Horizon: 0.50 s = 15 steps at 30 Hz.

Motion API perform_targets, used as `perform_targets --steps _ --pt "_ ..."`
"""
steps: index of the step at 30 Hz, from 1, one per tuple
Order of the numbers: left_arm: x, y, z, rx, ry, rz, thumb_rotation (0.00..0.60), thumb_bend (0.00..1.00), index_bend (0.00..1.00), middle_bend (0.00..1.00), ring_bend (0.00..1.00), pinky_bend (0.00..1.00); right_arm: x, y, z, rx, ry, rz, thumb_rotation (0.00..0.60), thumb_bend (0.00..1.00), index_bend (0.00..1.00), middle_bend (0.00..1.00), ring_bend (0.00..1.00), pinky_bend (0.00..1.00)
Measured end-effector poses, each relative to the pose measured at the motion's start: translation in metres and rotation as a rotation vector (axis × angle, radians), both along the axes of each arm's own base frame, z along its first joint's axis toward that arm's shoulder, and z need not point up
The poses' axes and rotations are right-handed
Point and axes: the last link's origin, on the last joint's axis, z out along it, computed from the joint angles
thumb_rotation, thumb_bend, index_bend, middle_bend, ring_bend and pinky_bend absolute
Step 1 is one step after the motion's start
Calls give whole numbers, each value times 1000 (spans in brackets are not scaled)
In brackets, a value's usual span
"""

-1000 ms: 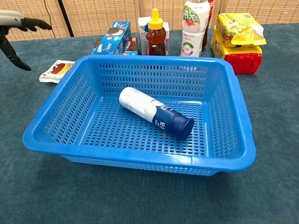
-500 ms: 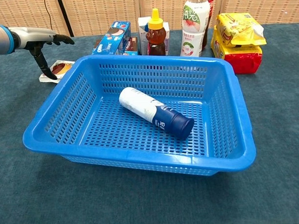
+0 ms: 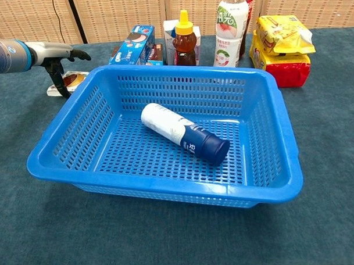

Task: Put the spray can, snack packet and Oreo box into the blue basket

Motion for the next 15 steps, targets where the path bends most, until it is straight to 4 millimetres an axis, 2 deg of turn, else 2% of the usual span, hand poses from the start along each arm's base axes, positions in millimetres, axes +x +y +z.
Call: perform_targets --steps 2,5,13,15 --pt "0 1 -2 0 3 3 600 244 295 294 334 463 0 0 0 1 -2 0 600 0 0 0 0 0" --pt "1 1 -3 3 5 3 600 270 394 413 421 506 0 0 1 -2 -4 1 600 0 0 0 0 0" --pt "5 0 8 40 -29 -15 600 287 423 437 434 525 1 2 1 1 -2 6 600 0 0 0 0 0" --pt "7 -1 15 54 -50 -25 600 290 423 437 433 525 -5 4 3 2 1 -10 600 0 0 0 0 0"
